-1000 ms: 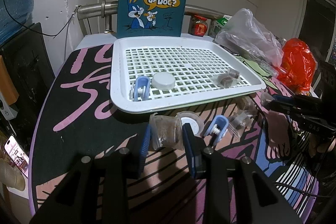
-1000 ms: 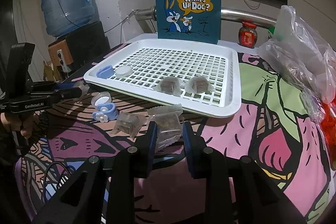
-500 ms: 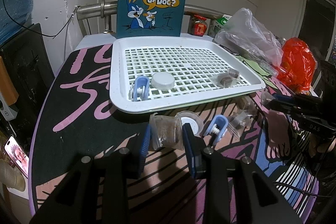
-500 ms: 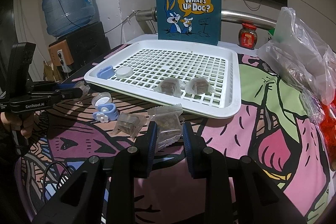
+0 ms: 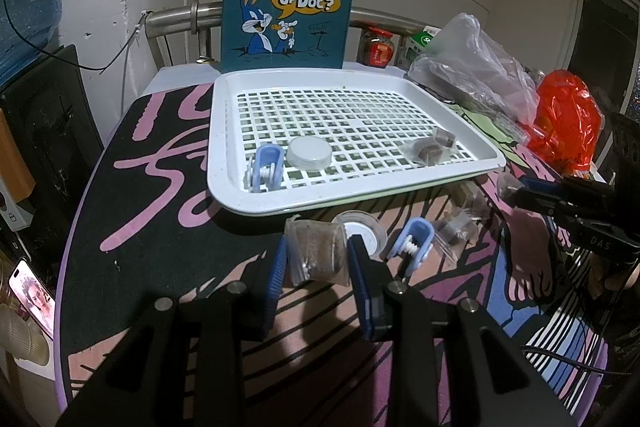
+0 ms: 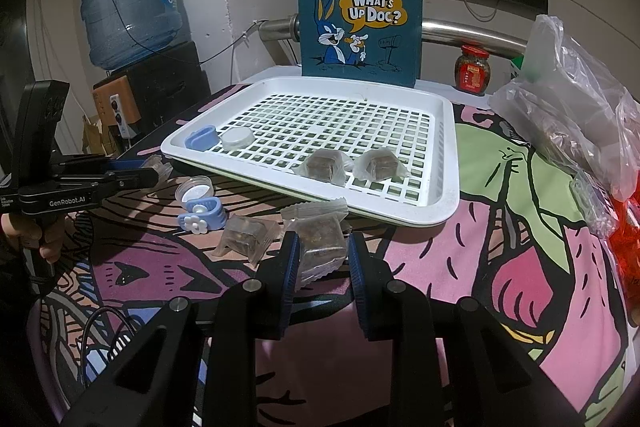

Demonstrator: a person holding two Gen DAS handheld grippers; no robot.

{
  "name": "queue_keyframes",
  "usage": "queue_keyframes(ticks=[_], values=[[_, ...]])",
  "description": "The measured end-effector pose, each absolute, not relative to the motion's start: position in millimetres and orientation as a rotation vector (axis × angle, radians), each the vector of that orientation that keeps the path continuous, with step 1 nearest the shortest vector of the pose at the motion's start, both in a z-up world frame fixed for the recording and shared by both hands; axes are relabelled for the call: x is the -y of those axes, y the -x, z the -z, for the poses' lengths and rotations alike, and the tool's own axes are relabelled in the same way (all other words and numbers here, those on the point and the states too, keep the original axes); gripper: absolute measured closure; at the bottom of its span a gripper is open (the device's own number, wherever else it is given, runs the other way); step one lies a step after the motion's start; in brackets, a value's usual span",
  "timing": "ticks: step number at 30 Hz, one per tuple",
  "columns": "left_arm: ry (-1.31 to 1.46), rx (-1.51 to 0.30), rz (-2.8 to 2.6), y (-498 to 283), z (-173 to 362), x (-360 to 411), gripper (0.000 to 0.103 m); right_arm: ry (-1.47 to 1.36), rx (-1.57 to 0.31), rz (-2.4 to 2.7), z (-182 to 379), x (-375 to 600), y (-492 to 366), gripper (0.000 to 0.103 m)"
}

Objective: Organize objects
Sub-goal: 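Grasp a clear bag of brown pieces with the left tool while the right tool grasps another bag, then lower the left tool's bag onto the white tray while the right tool sets its bag there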

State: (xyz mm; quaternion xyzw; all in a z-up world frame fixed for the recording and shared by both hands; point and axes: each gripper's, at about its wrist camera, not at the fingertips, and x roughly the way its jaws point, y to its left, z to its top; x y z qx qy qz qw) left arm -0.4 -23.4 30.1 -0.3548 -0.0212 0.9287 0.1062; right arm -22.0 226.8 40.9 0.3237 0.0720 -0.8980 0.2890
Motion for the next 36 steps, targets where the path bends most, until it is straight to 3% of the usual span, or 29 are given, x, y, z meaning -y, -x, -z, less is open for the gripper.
queue_keyframes(ticks=[19, 27, 32, 36], values=[[1.038, 0.082, -2.716, 1, -29, 24, 0.072, -0.871, -0.122, 2.393, -43, -232, 28, 0.079], [0.986, 0.089, -2.753, 6, -53, 27, 0.072, -0.829, -0.064, 2.385, -66, -236, 37, 0.079], [0.967, 0.042, -2.779, 30, -69, 24, 0.072, -0.786, 0.001, 2.392, -93, -235, 60, 0.079], [0.994, 0.124, -2.843, 67, -68, 31, 0.072, -0.811, 0.06, 2.403, -96, -228, 91, 0.079]])
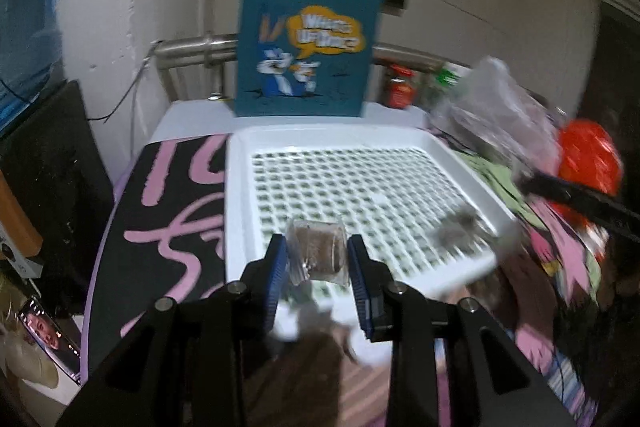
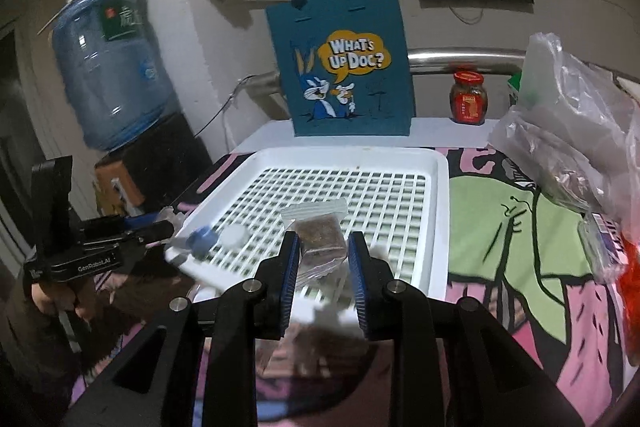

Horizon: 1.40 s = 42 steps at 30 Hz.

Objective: Organize objects
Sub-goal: 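Lower the left tool's bag onto the white tray while the right tool sets its bag there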

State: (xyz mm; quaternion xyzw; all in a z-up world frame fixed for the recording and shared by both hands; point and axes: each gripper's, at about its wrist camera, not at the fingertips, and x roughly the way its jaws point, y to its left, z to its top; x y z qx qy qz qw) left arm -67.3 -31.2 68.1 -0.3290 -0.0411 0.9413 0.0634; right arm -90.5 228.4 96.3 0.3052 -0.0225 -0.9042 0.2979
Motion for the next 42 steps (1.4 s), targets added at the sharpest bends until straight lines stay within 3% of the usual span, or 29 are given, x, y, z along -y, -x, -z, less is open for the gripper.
queue_keyframes(ticks=[11, 20, 22, 24, 25, 30, 42], values=[[1.105, 0.278, -2.879, 125, -39, 46, 0.072, -0.981, 0.078, 2.448, -51, -207, 147, 0.079], [1.152, 0.193, -2.833, 131, -25, 31, 0.068, -1.0, -0.012, 2.476, -38, -198, 153, 0.077], [1.121, 0.197, -2.833, 128, -28, 30, 0.048, -0.996, -0.006, 2.478, -36, -198, 153, 0.064], [1.072, 0.215, -2.834, 122, -33, 30, 0.038, -0.97, 0.024, 2.498, -39, -203, 150, 0.045], [1.052, 0.218, -2.834, 118, -36, 30, 0.035, -0.944, 0.048, 2.508, -42, -206, 147, 0.042], [0.967, 0.233, -2.844, 100, -56, 33, 0.034, -0.854, 0.138, 2.549, -60, -225, 130, 0.031], [0.895, 0.17, -2.781, 40, -65, 21, 0.034, -0.733, 0.162, 2.489, -81, -231, 65, 0.027]])
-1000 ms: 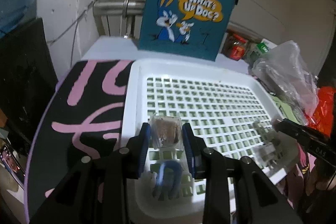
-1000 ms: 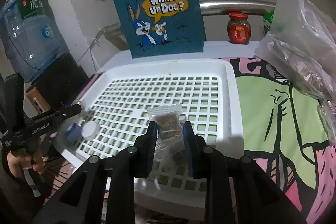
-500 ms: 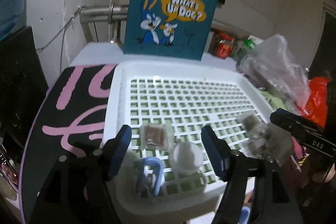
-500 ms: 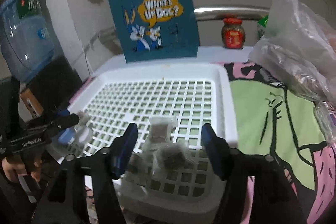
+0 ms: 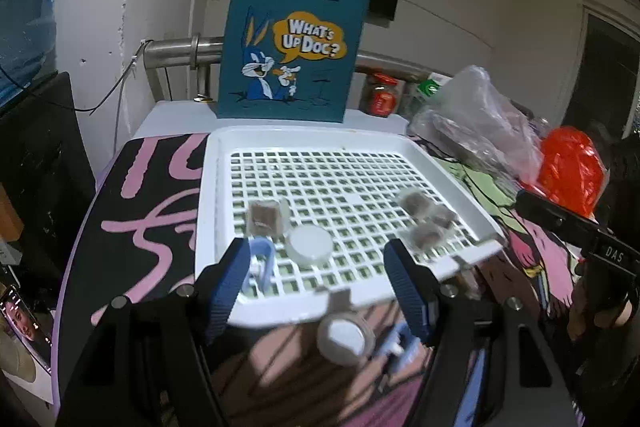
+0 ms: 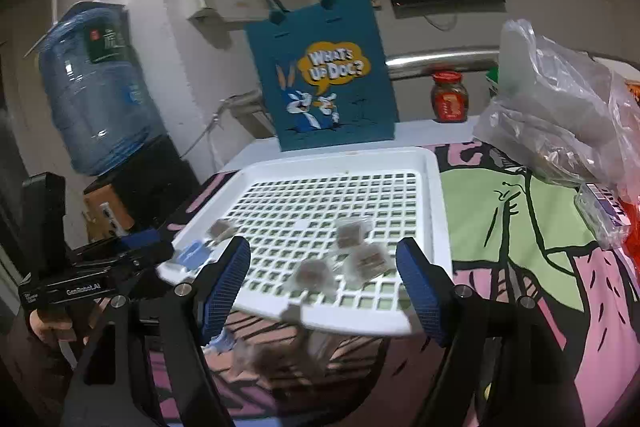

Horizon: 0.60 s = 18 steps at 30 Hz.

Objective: Organize objects
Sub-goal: 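Lower the left tool's bag onto the white tray while the right tool sets its bag there, then open both tools and pull them back from the white tray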

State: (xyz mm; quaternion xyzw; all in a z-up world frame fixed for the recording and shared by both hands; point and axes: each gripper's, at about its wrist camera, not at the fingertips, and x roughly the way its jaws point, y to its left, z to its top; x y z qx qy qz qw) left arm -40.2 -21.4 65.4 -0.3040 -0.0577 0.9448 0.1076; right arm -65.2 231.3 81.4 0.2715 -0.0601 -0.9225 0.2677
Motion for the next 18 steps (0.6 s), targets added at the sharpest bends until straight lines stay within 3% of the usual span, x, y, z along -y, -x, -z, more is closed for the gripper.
queue_keyframes(ticks=[18], values=[[1.063, 0.111, -2.662, 14, -35, 9, 0.038, -0.884, 0.078, 2.376, -48, -219, 40, 0.027]])
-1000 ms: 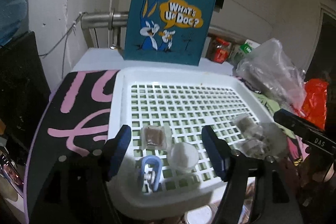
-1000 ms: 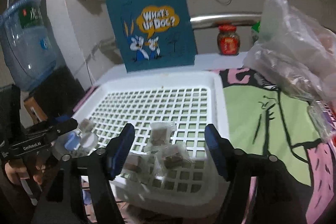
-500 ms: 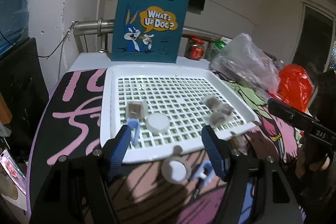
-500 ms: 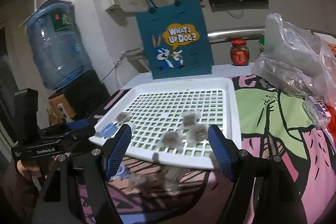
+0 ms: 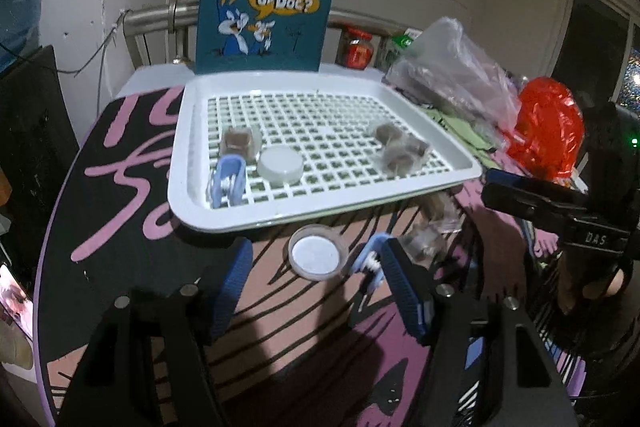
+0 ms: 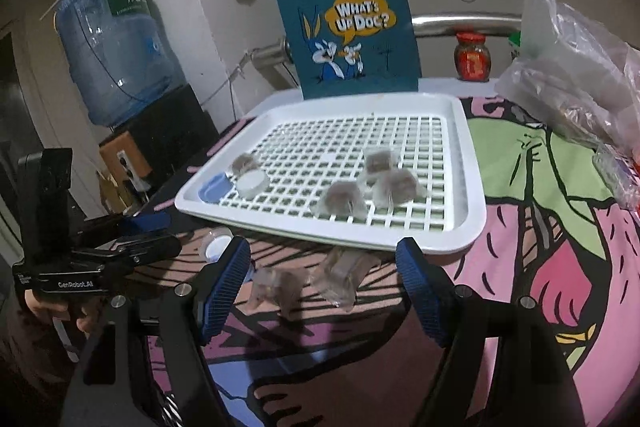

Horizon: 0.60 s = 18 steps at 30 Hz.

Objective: Organize objects
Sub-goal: 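Open both tools and pull them back from the white tray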

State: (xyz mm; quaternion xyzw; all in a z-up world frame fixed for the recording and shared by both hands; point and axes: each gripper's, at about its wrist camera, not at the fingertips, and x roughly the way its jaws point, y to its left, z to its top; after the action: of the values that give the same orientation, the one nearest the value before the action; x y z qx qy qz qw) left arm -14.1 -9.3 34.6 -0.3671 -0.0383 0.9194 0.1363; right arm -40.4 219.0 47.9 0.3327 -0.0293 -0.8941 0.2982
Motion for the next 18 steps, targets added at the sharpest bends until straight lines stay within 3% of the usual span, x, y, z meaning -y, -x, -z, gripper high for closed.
queue_keyframes(ticks=[5, 11, 18], values=[[1.171, 0.127, -2.659, 26, -21, 12, 0.049, -0.965, 0.044, 2.376, -37, -216, 48, 0.029], [1.221, 0.154, -2.664, 42, -15, 13, 0.055, -1.052, 0.009, 2.361, -26, -207, 56, 0.043], [1.249, 0.147, -2.648, 48, -10, 10, 0.073, -1.127, 0.021, 2.332, -15, -200, 67, 0.062]])
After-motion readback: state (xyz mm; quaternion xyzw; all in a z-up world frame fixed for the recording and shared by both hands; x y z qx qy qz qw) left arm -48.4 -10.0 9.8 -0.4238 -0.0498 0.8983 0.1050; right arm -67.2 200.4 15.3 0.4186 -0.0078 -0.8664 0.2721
